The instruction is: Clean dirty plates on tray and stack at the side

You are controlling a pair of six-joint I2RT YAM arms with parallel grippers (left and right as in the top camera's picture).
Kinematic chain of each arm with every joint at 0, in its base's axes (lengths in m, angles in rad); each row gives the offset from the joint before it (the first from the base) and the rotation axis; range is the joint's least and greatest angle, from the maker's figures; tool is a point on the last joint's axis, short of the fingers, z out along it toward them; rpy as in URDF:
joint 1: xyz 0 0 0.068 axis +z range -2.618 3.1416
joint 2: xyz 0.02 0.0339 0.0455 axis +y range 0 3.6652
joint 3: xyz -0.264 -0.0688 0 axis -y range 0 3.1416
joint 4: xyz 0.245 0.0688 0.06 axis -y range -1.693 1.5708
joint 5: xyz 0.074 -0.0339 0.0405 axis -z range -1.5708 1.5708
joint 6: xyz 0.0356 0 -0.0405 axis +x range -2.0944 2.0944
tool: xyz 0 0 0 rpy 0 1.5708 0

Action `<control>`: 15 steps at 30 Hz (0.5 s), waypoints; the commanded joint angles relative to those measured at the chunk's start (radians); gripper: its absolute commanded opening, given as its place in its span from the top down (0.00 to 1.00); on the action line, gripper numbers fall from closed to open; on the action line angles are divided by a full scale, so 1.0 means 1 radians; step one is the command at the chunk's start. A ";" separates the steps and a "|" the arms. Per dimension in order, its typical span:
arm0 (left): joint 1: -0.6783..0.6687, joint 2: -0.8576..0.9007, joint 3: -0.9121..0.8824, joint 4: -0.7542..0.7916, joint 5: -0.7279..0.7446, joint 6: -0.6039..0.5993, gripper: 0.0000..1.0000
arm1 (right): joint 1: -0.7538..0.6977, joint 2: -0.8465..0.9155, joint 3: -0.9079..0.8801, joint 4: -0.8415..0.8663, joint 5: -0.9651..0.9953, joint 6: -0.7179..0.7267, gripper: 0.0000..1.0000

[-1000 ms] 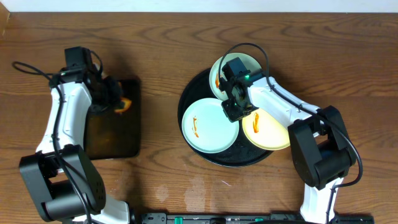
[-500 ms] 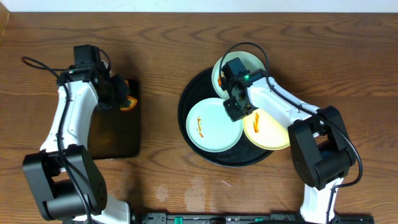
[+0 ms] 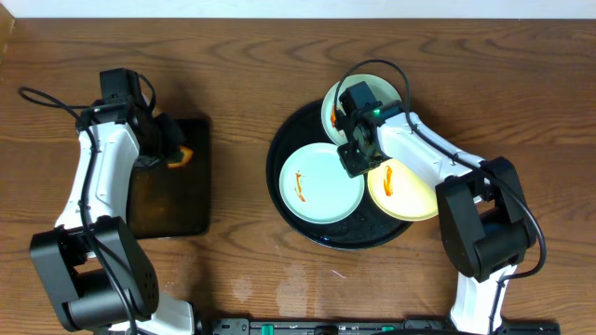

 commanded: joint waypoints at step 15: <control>0.013 -0.027 0.003 -0.072 -0.130 -0.021 0.93 | 0.013 0.010 -0.004 0.034 -0.012 -0.004 0.94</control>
